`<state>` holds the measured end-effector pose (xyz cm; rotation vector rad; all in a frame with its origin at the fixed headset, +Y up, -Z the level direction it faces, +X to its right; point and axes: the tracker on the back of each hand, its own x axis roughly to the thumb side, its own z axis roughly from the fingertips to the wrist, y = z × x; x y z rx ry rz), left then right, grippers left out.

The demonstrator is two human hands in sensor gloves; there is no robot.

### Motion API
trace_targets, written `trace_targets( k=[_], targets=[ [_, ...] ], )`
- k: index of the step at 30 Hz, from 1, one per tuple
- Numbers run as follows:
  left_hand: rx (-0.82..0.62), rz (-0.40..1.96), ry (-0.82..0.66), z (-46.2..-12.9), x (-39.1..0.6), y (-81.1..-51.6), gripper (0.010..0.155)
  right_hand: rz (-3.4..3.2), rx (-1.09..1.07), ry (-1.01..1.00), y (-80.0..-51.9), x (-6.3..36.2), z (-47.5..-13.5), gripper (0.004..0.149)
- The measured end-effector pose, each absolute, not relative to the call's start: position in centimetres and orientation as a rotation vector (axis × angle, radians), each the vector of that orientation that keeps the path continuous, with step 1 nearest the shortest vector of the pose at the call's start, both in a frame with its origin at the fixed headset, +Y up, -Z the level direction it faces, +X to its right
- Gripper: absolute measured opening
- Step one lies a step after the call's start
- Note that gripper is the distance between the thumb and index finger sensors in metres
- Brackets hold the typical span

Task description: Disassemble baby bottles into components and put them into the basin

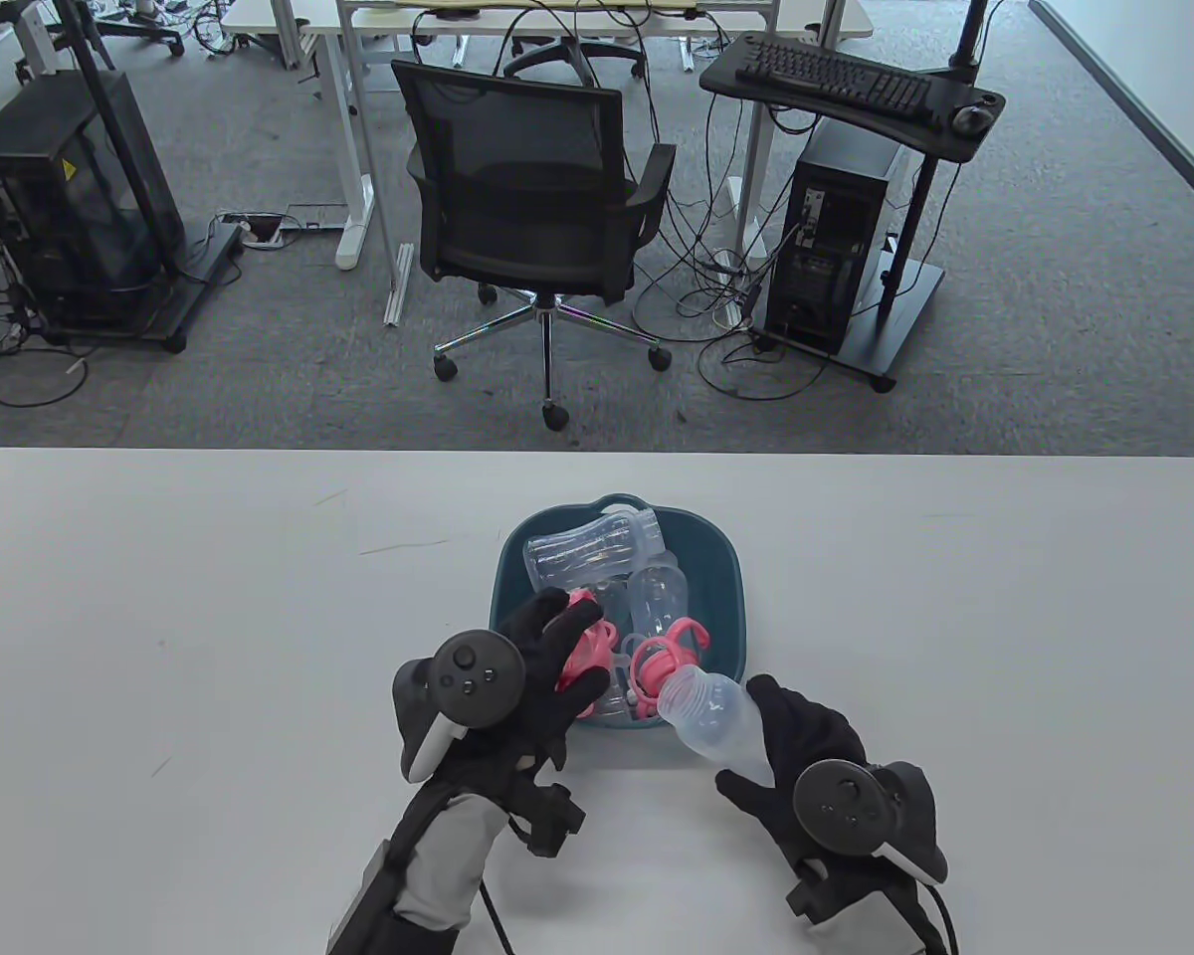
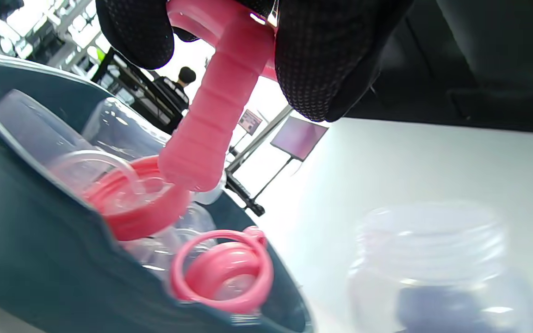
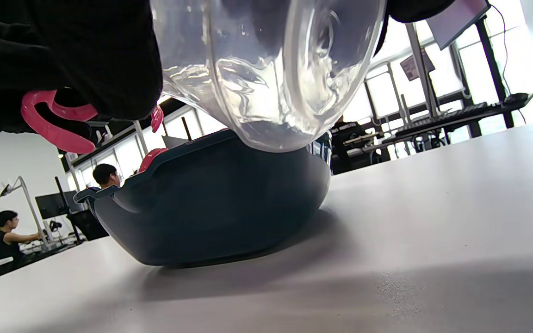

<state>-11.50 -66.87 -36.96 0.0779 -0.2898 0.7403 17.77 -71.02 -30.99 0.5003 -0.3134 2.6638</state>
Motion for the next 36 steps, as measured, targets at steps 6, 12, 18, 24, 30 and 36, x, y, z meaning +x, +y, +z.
trace_targets(
  k=[6,12,18,24,30,36],
  targets=[
    [0.085,0.624,-0.241,-37.5,-11.6,-68.3,0.065,2.662,0.502,-0.312,-71.0,17.8,-31.0,0.092],
    [0.082,0.612,-0.214,-37.9,-11.6,-69.2,0.066,2.664,0.507,-0.305,-71.1,17.7,-31.0,0.092],
    [0.088,0.604,-0.145,-38.3,-12.3,-69.9,0.066,2.663,0.507,-0.304,-71.1,17.6,-31.0,0.092],
    [0.052,0.606,-0.112,-38.8,-12.7,-71.0,0.067,2.665,0.507,-0.298,-71.2,17.6,-31.0,0.092],
    [0.031,0.617,-0.118,-38.7,-13.0,-70.8,0.072,2.664,0.503,-0.293,-71.1,17.6,-31.0,0.092],
    [0.059,0.660,-0.090,-38.1,-14.4,-69.4,0.072,2.651,0.490,-0.306,-71.0,17.8,-31.0,0.092]
  ],
)
